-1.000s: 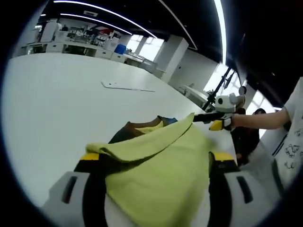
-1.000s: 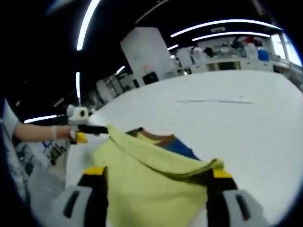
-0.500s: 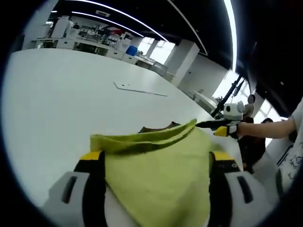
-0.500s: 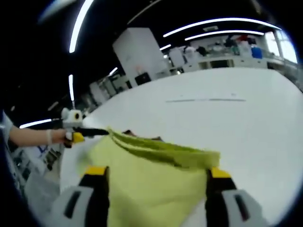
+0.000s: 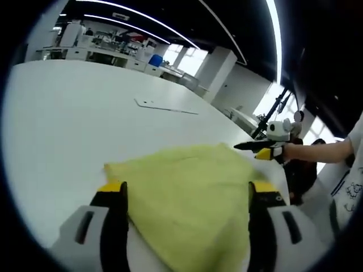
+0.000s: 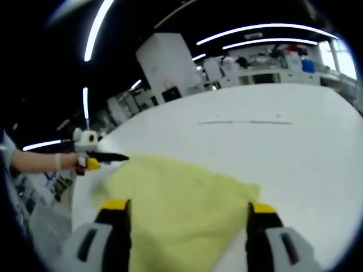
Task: Fold the garment on the visible template until the final outline fits inside the template.
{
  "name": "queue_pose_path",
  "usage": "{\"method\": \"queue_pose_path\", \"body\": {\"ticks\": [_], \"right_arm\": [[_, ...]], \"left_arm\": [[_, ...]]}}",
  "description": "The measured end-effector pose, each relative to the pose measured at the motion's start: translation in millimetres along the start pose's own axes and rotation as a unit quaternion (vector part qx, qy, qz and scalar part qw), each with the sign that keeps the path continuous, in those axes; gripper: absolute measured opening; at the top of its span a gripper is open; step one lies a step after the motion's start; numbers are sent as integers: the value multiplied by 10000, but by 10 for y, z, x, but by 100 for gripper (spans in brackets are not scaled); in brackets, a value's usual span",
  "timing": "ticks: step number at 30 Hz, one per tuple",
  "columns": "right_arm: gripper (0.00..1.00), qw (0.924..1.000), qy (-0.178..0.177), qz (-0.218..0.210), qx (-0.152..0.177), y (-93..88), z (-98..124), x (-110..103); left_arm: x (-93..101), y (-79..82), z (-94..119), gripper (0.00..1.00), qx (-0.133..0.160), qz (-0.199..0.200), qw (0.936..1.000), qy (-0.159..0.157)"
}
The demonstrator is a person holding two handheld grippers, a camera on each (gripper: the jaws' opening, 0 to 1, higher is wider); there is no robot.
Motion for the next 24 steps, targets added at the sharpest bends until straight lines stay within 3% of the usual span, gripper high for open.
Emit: {"method": "queue_pose_path", "body": {"ticks": [9, 24], "right_arm": [[83, 9998, -23, 170, -137, -167, 253, -187], [81, 9997, -191, 141, -80, -465, 697, -342]], "left_arm": [[128, -159, 268, 84, -154, -214, 9997, -12], [32, -392, 675, 81, -234, -147, 9995, 141]]}}
Point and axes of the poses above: the point that each gripper's makers call its tool centre point, and the gripper's own axes: z roughly backward along the fingers, x roughly to its right, y roughly out of its top, the point moved 6 cm from there along z, roughly backward along the fingers, and after that the axes turned 13 degrees about y, right-handed, at the moved point
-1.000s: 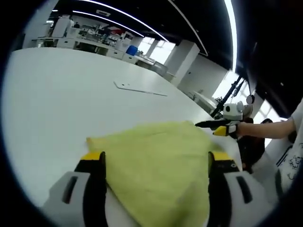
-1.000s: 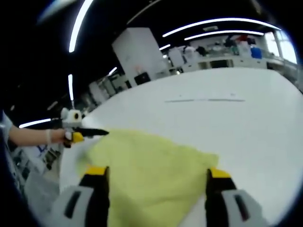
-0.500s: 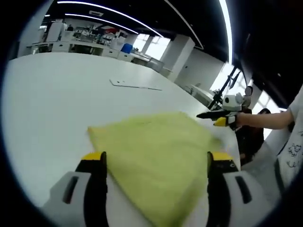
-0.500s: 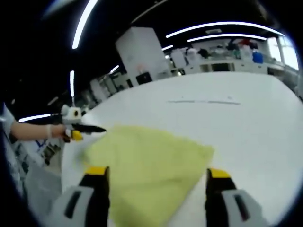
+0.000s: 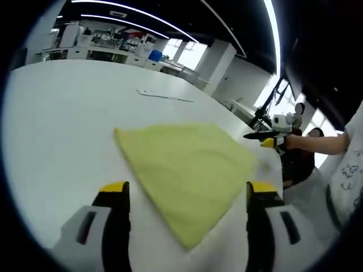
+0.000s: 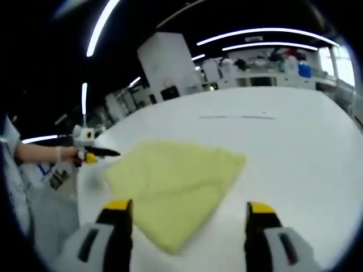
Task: Fold the garment on the visible template until the final outline fits inside the template.
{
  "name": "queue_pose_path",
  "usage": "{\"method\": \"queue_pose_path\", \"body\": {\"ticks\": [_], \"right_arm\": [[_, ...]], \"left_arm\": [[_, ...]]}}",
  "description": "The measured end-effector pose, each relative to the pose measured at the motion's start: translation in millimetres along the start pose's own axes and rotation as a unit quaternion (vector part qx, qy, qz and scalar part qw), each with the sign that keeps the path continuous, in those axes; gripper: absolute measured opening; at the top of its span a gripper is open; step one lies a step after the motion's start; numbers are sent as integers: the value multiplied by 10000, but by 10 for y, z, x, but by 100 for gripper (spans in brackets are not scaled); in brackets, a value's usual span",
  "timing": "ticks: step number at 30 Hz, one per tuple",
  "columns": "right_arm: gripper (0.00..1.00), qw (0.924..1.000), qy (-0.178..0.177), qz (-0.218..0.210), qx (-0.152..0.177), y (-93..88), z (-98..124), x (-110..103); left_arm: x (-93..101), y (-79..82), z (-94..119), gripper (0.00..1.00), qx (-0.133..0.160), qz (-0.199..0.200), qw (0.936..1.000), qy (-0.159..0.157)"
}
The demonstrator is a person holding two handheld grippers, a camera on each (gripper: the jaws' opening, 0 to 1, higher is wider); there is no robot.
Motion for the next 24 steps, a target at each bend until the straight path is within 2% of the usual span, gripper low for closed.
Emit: {"method": "queue_pose_path", "body": {"ticks": [9, 14, 17, 24], "right_arm": [[79, 10000, -83, 13, 26, -128, 198, -81], [75, 9999, -116, 20, -23, -226, 300, -118], [72, 9999, -129, 2, -32, -264, 336, -115], [65, 9998, -148, -103, -57, -350, 364, -147]], "left_arm": [[55, -148, 202, 76, -22, -26, 9999, 166], [70, -240, 316, 66, -68, 2, 9999, 110], [31, -298, 353, 66, -95, -27, 9999, 130], [110, -352, 380, 61, -89, 64, 9998, 156]]}}
Point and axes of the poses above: the point that each gripper's makers call its tool centre point, and the gripper's own axes: z roughly backward along the fingers, x roughly to its right, y roughly out of its top, the point moved 6 cm from there along z, roughly backward along the fingers, and after that the axes turned 13 degrees about y, right-handed, at the moved point
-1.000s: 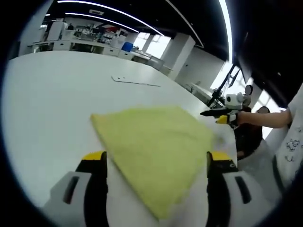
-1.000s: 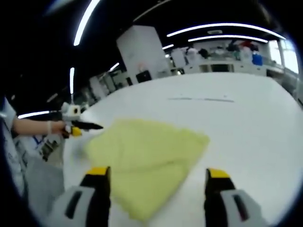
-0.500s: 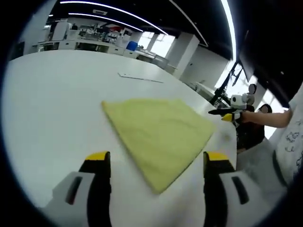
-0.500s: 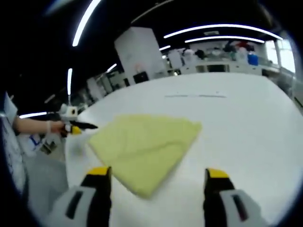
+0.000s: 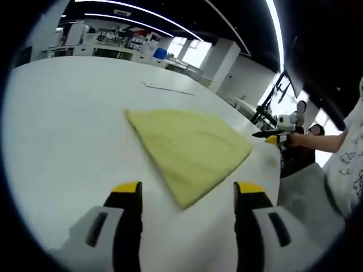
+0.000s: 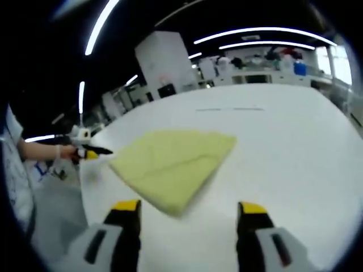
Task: Fold the garment on the visible template until the final outline fits inside the template.
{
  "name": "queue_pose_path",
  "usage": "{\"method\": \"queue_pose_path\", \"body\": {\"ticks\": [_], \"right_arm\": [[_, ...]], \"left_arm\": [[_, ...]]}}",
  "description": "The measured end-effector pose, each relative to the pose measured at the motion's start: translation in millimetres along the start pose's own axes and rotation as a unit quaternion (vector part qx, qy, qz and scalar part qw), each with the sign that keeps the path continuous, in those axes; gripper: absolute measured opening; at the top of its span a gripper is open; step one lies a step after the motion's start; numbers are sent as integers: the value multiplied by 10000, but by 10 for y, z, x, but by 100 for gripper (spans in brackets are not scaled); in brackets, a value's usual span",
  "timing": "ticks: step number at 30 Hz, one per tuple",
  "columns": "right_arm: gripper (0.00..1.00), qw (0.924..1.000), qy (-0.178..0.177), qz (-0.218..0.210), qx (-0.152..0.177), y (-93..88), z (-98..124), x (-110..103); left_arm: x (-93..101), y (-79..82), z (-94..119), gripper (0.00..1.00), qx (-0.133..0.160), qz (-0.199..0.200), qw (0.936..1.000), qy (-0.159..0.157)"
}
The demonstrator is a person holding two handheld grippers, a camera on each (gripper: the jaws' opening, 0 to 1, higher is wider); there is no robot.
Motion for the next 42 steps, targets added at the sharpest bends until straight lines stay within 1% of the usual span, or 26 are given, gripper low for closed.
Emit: {"method": "queue_pose_path", "body": {"ticks": [3, 4, 5, 6, 7, 9, 12, 16, 18, 20, 22, 25, 27, 28, 31, 36, 39, 42], "right_arm": [[60, 10000, 28, -48, -37, -34, -20, -3], [58, 10000, 34, -70, -39, -49, -34, -5], [55, 10000, 32, -83, -42, -58, -44, -17], [51, 9999, 43, -101, -36, -70, -55, -23], [48, 9999, 44, -123, -29, -80, -64, -18], [42, 9999, 48, -128, -35, -110, -95, -32], [33, 9998, 60, -164, -92, -161, -140, -43], [31, 9995, 135, -235, -130, -207, -214, -82], [28, 9994, 160, -251, -177, -229, -254, -101], [26, 9993, 180, -280, -176, -241, -282, -120], [24, 9993, 196, -274, -149, -236, -302, -129], [21, 9993, 203, -306, -118, -240, -315, -96], [19, 9991, 220, -362, -94, -235, -316, -100], [17, 9990, 225, -385, -99, -240, -317, -105], [13, 9988, 253, -401, -107, -254, -348, -105], [7, 9986, 253, -460, -77, -265, -363, -109], [0, 9985, 170, -511, -87, -297, -368, -106], [0, 9983, 120, -566, -39, -319, -359, -117]], "left_arm": [[82, -15, -6, 58, -32, -9, 10000, -21], [31, -29, -15, 57, -55, -14, 10000, -47], [33, -39, -19, 55, -73, -28, 9999, -67], [-26, -55, -28, 54, -90, -43, 9999, -88], [-37, -69, -36, 52, -112, -52, 9999, -93], [9, -106, -45, 49, -190, -52, 9997, -110], [-34, -154, -67, 45, -234, 2, 9997, -120], [-94, -195, -82, 39, -270, -48, 9996, -117], [-132, -213, -92, 36, -265, -85, 9996, -96], [-170, -215, -100, 34, -247, -35, 9997, -63], [-192, -224, -103, 32, -243, -70, 9997, -25], [-186, -246, -107, 27, -250, -42, 9997, -14], [-178, -255, -109, 24, -254, -9, 9997, -19], [-143, -268, -112, 21, -273, 48, 9996, -32], [-149, -283, -120, 16, -256, 86, 9996, -15], [-175, -281, -125, 11, -230, 242, 9994, 40], [-154, -291, -126, 4, -281, 378, 9989, 61], [-116, -287, -126, 2, -272, 468, 9985, 66]]}}
Point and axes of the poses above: the point that each gripper's makers call its tool centre point, and the gripper's own axes: z roughly backward along the fingers, x roughly to its right, y roughly out of its top, the point moved 6 cm from there along z, roughly backward along the fingers, and after that the axes turned 13 degrees about y, right-handed, at the moved point
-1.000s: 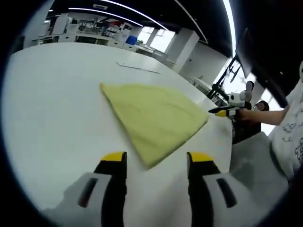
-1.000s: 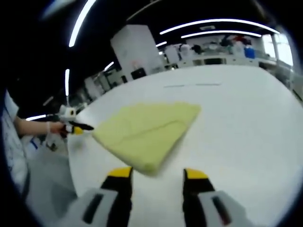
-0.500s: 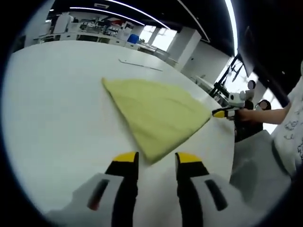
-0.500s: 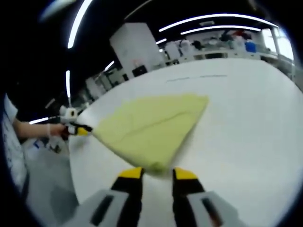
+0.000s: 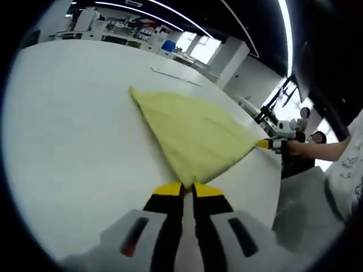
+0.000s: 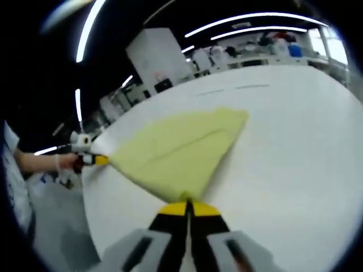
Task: Fold the garment on the visible template until the final outline fits inside the template.
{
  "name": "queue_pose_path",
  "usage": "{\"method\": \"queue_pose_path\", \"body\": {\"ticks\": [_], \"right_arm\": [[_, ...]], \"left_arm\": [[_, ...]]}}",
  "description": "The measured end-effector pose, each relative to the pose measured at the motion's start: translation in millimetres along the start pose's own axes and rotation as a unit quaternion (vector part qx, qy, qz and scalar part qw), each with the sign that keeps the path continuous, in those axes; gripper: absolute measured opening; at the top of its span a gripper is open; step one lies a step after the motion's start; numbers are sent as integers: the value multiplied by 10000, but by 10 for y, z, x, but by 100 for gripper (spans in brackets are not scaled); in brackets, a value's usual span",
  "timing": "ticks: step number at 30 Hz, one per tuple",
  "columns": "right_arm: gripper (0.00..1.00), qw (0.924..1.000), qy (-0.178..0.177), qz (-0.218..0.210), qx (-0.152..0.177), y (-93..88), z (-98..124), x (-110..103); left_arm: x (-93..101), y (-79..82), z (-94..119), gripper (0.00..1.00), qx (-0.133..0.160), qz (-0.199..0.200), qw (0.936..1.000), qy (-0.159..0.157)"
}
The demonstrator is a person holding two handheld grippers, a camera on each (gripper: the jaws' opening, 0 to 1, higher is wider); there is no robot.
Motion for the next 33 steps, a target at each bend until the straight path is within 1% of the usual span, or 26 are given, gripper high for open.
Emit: {"method": "queue_pose_path", "body": {"ticks": [3, 7, 11, 13, 15, 18, 21, 23, 26, 27, 28, 32, 33], "right_arm": [[0, 10000, -37, -17, 24, 3, 1, 26], [0, 10000, -25, 9, 62, 44, 72, 24], [0, 9998, 54, -81, 155, 89, 161, 29], [0, 9999, 76, -32, 139, 89, 177, 32], [0, 9999, 92, 21, 121, 87, 188, -14], [0, 9998, 95, 76, 123, 79, 204, -28], [0, 9999, 92, 31, 113, 47, 240, 9], [0, 9999, 83, -17, 114, 25, 274, 26], [0, 9998, 80, -88, 141, -25, 327, 4], [0, 9998, 64, -102, 136, -31, 343, 19], [0, 9997, 61, -157, 153, -42, 357, 27], [0, 9997, 2, -95, 217, -12, 332, 37], [0, 9997, 9, -83, 220, -2, 315, 40]], "left_arm": [[59, 3, 8, 1, -4, 30, 10000, 33], [19, 27, 29, 0, 41, 129, 9999, 94], [77, 38, 57, 0, 69, 171, 9998, 67], [102, 41, 70, 0, 72, 157, 9998, 61], [104, 38, 72, 0, 61, 154, 9998, 52], [120, 24, 80, 0, 31, 144, 9999, 48], [135, 1, 95, 0, 6, 145, 9999, 45], [111, -17, 105, 0, -14, 165, 9999, 39], [144, -48, 121, 0, -27, 170, 9998, 38], [137, -63, 118, 0, -41, 182, 9998, 38], [74, -73, 109, 0, -53, 193, 9998, 44], [82, -82, 99, 0, -53, 233, 9997, 83], [109, -81, 99, 0, -63, 229, 9997, 93]]}}
Point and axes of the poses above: the point that each gripper's makers call its tool centre point, and the gripper's own axes: z roughly backward along the fingers, x roughly to its right, y roughly out of its top, the point moved 6 cm from there along z, roughly backward along the fingers, and after that the axes turned 13 degrees about y, right-handed, at the moved point
